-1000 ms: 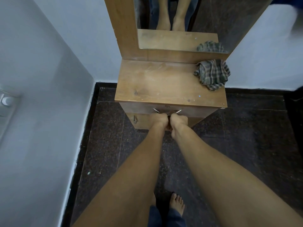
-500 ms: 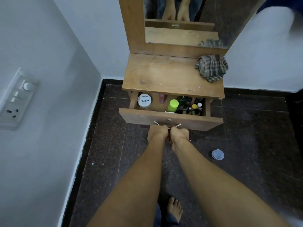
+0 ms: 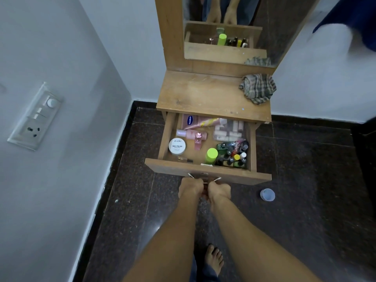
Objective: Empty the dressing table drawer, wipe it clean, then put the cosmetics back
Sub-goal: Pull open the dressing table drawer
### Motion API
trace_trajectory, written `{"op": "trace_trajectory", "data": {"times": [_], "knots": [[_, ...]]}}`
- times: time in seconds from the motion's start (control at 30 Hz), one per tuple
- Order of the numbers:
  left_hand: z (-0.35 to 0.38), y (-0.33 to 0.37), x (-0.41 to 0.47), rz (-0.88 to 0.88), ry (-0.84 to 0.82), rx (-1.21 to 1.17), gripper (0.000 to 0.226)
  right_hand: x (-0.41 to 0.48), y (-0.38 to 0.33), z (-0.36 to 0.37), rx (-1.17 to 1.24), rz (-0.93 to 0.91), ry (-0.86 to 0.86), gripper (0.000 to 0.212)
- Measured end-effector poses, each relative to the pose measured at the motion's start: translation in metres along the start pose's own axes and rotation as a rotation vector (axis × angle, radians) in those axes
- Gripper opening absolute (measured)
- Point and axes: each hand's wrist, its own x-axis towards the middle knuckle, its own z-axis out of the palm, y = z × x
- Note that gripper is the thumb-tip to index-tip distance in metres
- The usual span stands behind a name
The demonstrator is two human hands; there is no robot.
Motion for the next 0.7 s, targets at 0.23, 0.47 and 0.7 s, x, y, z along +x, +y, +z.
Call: {"op": "trace_trajectory", "data": {"times": [0.23,0.47,0.7], "knots": [[0.013,-0.057,0.055,-0.028,-0.097,0.032,0.034,-0.014,0.013,-0.013,0.052,0.045,-0.03,0.012],[0.005,-0.047,0.023,-0.078,-0.037,0.095,0.04,-0.022,0.017,-0.023,0.08,0.078,-0.047,0.01],[-0.009,-0.028,-0.028,-0.087,-0.056,0.108,0.02,-0.029,0.025,-0.03,0.09,0.085,-0.076,0.013]]}}
